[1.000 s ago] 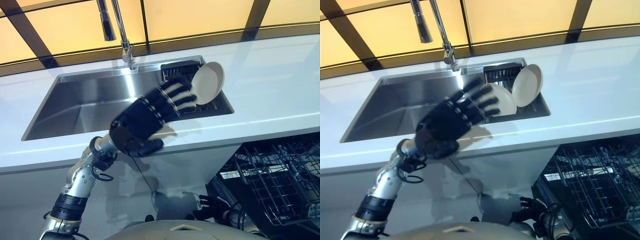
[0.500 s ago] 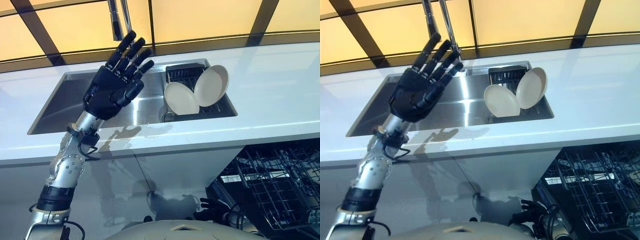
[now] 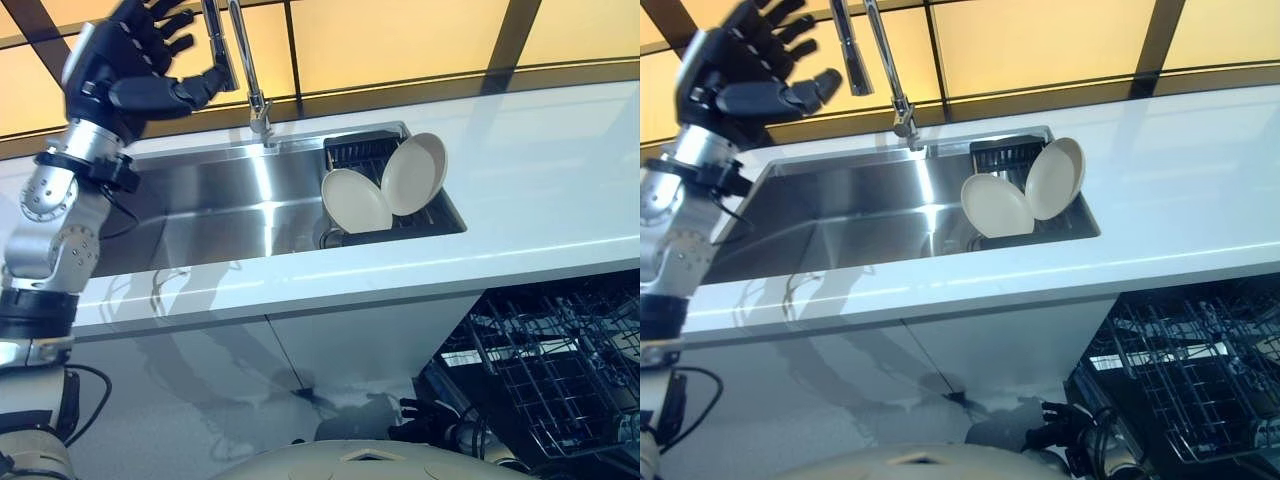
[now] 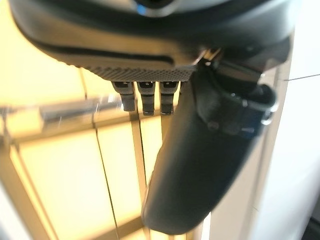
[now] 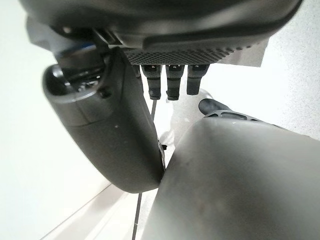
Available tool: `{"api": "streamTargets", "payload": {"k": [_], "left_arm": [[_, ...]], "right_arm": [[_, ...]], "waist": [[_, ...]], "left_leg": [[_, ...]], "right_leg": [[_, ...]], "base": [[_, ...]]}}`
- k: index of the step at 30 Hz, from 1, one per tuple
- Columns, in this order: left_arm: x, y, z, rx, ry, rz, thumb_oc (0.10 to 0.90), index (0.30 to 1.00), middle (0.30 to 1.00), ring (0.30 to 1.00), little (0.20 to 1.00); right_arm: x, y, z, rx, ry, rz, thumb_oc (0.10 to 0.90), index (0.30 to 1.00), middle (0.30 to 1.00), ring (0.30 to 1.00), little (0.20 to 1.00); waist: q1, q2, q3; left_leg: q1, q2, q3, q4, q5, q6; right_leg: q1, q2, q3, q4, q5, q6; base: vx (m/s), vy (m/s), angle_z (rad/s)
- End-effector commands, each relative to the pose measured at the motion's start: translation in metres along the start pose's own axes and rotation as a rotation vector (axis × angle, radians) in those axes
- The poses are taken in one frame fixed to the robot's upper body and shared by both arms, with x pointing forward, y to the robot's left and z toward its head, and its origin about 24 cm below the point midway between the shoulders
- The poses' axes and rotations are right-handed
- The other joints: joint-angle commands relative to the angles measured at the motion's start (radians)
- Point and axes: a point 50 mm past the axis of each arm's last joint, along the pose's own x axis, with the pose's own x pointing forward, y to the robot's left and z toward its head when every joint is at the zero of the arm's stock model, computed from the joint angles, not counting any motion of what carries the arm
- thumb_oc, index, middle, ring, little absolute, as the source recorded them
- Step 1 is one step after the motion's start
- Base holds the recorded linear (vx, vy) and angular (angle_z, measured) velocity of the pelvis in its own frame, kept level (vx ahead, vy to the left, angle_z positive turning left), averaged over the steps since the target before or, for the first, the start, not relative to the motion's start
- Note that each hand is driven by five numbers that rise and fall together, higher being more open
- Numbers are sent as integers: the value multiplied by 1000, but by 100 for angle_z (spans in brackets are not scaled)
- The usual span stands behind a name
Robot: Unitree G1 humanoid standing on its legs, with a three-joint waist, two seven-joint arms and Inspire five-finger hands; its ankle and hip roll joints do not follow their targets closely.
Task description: Pick up plates and place into dishwasher.
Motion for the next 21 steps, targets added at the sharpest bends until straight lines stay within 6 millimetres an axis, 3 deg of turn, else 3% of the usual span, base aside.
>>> {"api": "streamTargets", "payload": {"k": [1, 3, 4, 6, 7, 9, 13, 21], "left_arm": [[30, 18, 86, 185, -276, 63, 800, 900, 900, 900, 900], [32, 20, 87, 216, -270, 73, 800, 900, 900, 900, 900], [41, 22, 93, 373, -223, 54, 800, 900, 900, 900, 900], [42, 24, 92, 488, -196, 27, 800, 900, 900, 900, 900], [43, 23, 90, 631, -157, -16, 800, 900, 900, 900, 900], [45, 22, 89, 718, -134, -62, 800, 900, 900, 900, 900], [47, 6, 92, 981, -147, -207, 800, 900, 900, 900, 900], [45, -13, 84, 1279, -176, -389, 800, 900, 900, 900, 900]], "right_arm": [[1, 2, -2, -47, 21, 37, 800, 900, 900, 900, 900], [1, 1, -2, -48, 23, 35, 800, 900, 900, 900, 900], [1, 1, -3, -32, 24, 32, 800, 900, 900, 900, 900], [1, 0, -4, -30, 26, 27, 800, 900, 900, 900, 900], [0, -2, -5, -31, 29, 22, 800, 900, 900, 900, 900], [0, -2, -6, -32, 27, 22, 800, 900, 900, 900, 900], [-1, -6, -6, -28, 11, 17, 800, 900, 900, 900, 900], [-3, -12, -10, -22, 6, 8, 800, 900, 900, 900, 900]], "waist": [[-15, 6, -11], [-17, 8, -11], [-17, 13, -10], [-19, 16, -9], [-22, 22, -7], [-22, 24, -5], [-29, 29, -1], [-48, 37, -2]], "left_leg": [[20, -75, 62, 7, -115, 38], [20, -74, 64, 7, -115, 37], [21, -75, 68, 7, -116, 39], [23, -76, 71, 7, -117, 39], [23, -77, 73, 7, -118, 40], [24, -77, 74, 7, -117, 41], [26, -78, 85, 7, -119, 41], [29, -79, 103, 8, -122, 42]], "right_leg": [[-5, 21, 7, 55, -88, 58], [-5, 21, 8, 55, -89, 58], [-6, 21, 7, 56, -89, 61], [-6, 21, 8, 57, -89, 61], [-7, 22, 10, 56, -87, 63], [-7, 21, 11, 56, -85, 65], [-10, 20, 17, 56, -82, 71], [-17, 19, 36, 52, -71, 81]], "base": [[0, 0, 0], [2, -17, -1], [7, -34, 0], [3, -17, 0], [0, 0, 0], [0, 0, 0], [0, 0, 0], [2, 10, -8]]}}
